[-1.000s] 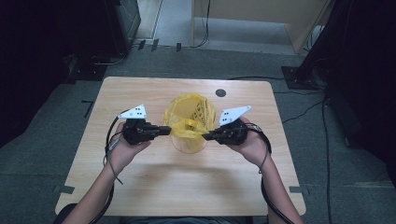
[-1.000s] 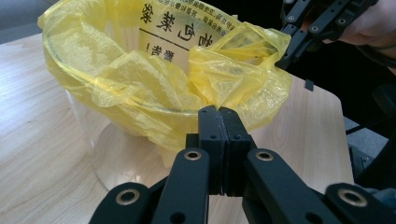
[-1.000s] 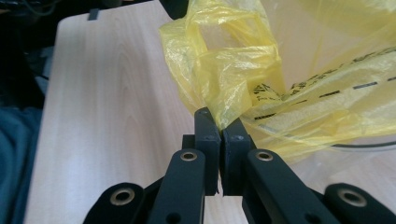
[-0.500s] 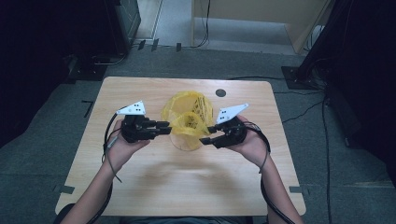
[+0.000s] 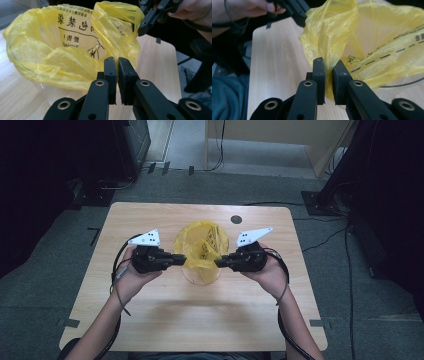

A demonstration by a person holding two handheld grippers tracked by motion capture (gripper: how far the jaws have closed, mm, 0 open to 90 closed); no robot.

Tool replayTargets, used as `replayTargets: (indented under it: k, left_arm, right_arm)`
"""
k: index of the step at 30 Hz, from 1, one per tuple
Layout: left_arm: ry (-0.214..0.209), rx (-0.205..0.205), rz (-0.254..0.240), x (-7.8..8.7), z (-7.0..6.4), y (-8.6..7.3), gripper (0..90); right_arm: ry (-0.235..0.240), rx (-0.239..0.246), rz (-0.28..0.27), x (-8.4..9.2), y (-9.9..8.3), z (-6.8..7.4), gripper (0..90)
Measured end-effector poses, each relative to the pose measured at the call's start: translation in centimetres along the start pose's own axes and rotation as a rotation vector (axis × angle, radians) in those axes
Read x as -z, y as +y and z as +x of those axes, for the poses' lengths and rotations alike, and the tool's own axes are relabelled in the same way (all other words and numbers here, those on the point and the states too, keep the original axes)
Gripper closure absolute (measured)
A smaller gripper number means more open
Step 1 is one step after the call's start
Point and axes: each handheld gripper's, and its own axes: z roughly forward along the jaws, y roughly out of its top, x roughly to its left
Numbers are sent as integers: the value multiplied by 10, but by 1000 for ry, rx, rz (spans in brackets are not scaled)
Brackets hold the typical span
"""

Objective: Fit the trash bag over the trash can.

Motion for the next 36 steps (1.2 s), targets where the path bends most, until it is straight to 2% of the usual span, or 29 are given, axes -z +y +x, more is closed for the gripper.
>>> replayTargets:
  k: [3, 5, 8, 11, 13, 15, 17, 19, 21, 23, 26, 28, 32, 34, 36]
  left_arm:
    - [5, -11, 30, -3, -2, -2, 862]
    - [6, -6, 41, -5, -1, -4, 848]
    - [-4, 9, 29, -5, 1, -5, 849]
    - [-1, -11, 41, -5, 0, -7, 856]
    - [17, -10, 27, -6, 1, -9, 865]
    - [36, 1, 2, -7, 4, -12, 868]
    - [48, 14, -26, -6, 9, -16, 872]
    - [56, 38, -46, -7, 12, -20, 871]
    - [59, 42, -58, -8, 13, -22, 878]
    - [87, 29, -61, -8, 12, -22, 880]
    - [86, 26, -60, -10, 13, -24, 886]
    - [79, 37, -60, -9, 13, -24, 885]
    - [67, 72, -28, -6, 17, -20, 839]
    - [73, 68, -28, -5, 17, -20, 829]
    - [75, 63, -23, -4, 17, -19, 827]
  right_arm:
    - [-2, 28, 49, -5, -2, 1, 854]
    - [4, 20, 78, -9, -4, 1, 867]
    - [21, 15, 77, -10, -5, 0, 875]
    - [20, 13, 84, -10, -7, 0, 891]
    - [2, 31, 79, -11, -7, 0, 894]
    - [-35, 40, 67, -13, -6, 1, 895]
    - [-42, 50, 61, -16, -7, 1, 895]
    - [-43, 63, 65, -19, -9, 1, 894]
    - [-86, 90, 98, -23, -10, 2, 892]
    - [-101, 115, 91, -27, -11, 1, 893]
    - [-126, 115, 80, -28, -11, 0, 894]
    - [-124, 119, 75, -28, -13, -2, 887]
    - [-77, 80, 76, -23, -10, -3, 734]
    - [-47, 60, 75, -18, -9, -3, 656]
    - [-33, 51, 48, -12, -7, -3, 603]
